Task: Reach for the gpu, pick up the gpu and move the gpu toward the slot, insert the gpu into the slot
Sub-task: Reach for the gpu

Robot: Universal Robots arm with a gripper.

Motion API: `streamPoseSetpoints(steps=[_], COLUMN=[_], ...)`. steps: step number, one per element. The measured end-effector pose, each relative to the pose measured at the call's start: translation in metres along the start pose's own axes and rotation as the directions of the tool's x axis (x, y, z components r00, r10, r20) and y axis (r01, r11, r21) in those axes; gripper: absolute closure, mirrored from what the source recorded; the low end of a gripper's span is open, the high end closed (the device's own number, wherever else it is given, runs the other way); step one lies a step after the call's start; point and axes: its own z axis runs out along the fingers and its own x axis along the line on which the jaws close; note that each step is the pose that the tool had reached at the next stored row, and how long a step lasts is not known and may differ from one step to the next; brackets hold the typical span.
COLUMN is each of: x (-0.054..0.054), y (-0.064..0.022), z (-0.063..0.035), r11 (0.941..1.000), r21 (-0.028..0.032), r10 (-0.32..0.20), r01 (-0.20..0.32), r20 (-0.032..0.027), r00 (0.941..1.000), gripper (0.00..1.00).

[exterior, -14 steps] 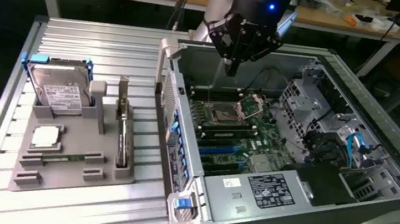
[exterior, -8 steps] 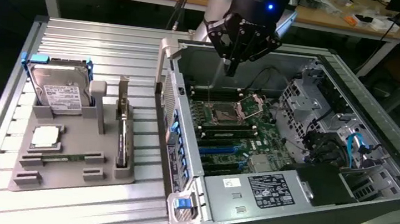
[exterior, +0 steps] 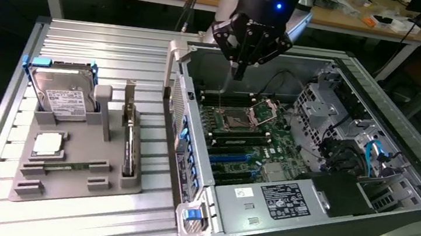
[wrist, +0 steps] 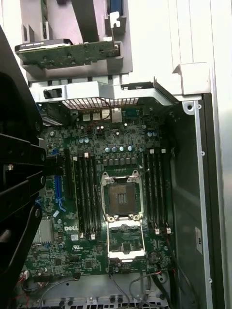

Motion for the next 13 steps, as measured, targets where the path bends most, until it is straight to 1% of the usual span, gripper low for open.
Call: streamPoseSetpoints(steps=[5, 8, 10, 13], x=[0.013, 0.024, 0.033, 0.040], y=[-0.0010, -0.0018, -0.0026, -0.0046], z=[-0.0002, -0.0004, -0.0005, -0.0007], r11=[1.0000, 1.0000, 1.0000, 1.0000], r21=[0.0000, -0.0001, -0.0003, -0.0018], r10=[0.000, 0.000, 0.000, 0.000], r01=[0.000, 0.000, 0.000, 0.000], r20=[-0.0001, 0.0000, 0.0001, 0.0000], r00=[1.0000, 1.0000, 1.0000, 1.0000], gripper=[0.89, 0.89, 0.89, 0.89])
